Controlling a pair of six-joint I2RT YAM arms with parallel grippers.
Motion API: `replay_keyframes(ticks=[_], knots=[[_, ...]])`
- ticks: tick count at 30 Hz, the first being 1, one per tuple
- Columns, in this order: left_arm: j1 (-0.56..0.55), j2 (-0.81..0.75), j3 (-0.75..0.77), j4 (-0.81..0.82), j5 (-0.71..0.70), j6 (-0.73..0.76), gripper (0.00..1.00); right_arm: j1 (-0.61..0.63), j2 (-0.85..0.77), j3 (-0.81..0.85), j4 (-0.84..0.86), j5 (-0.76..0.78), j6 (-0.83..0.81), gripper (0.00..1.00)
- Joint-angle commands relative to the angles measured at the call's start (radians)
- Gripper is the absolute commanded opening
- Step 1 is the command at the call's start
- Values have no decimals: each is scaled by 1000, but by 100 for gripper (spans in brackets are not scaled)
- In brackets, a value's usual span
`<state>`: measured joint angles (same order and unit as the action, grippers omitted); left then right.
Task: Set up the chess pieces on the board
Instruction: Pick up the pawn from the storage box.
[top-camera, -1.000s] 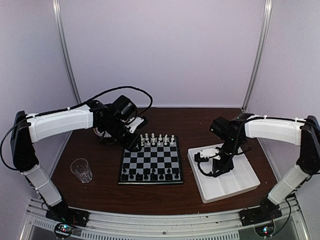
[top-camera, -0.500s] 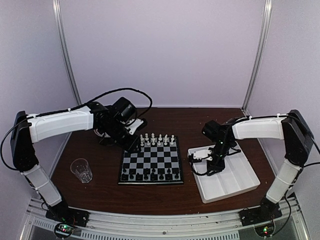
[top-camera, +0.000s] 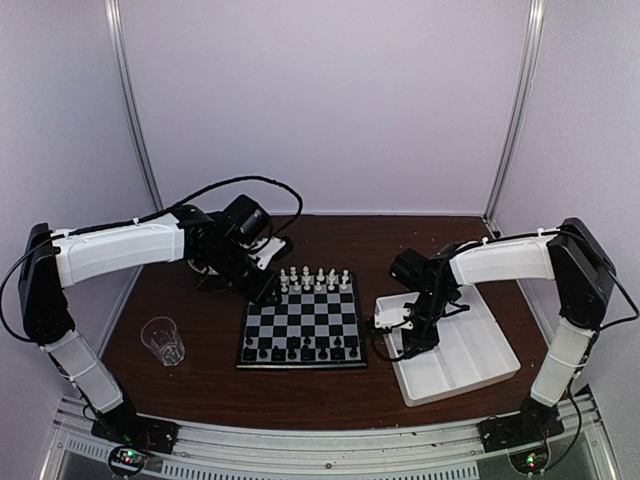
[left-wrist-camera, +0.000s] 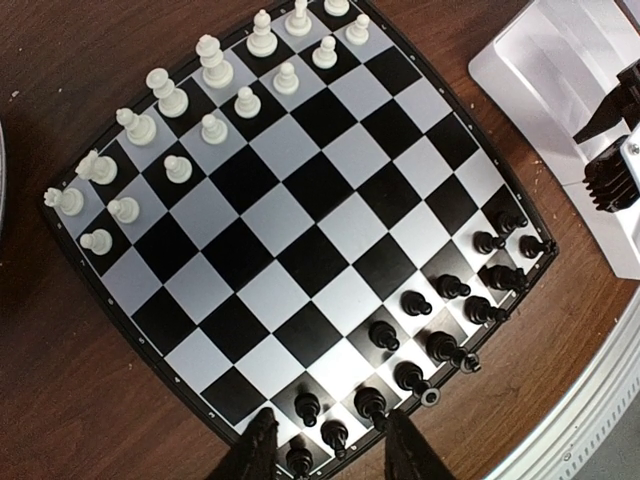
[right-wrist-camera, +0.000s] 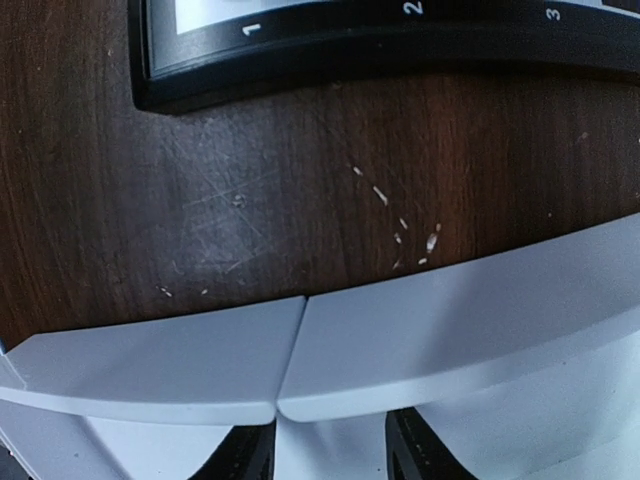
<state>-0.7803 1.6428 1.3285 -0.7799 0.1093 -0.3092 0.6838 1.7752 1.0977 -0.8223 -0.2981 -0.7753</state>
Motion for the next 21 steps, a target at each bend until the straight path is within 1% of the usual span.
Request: replay_keyframes(ticks=[1,6,12,14,20,21], knots=[[6,-20,-10,42,9,-13,37,5,24,7,13,-32,6,40],[6,-20,-8,47,16,-19,37,5,18,-27,64,-47,7,39],[6,-26,-16,58,21,-30,37,5,38,-34,80,-80,1,34],[6,-32,-23,64,23,-35,37,5,46,-32,74,-84,-1,30],[6,-51,-43,103,42,-47,37,3,28,-39,48,-101,-12,11],[5,-57,-50,121,54,-51,37,1,22,-38,40,-101,-14,10]])
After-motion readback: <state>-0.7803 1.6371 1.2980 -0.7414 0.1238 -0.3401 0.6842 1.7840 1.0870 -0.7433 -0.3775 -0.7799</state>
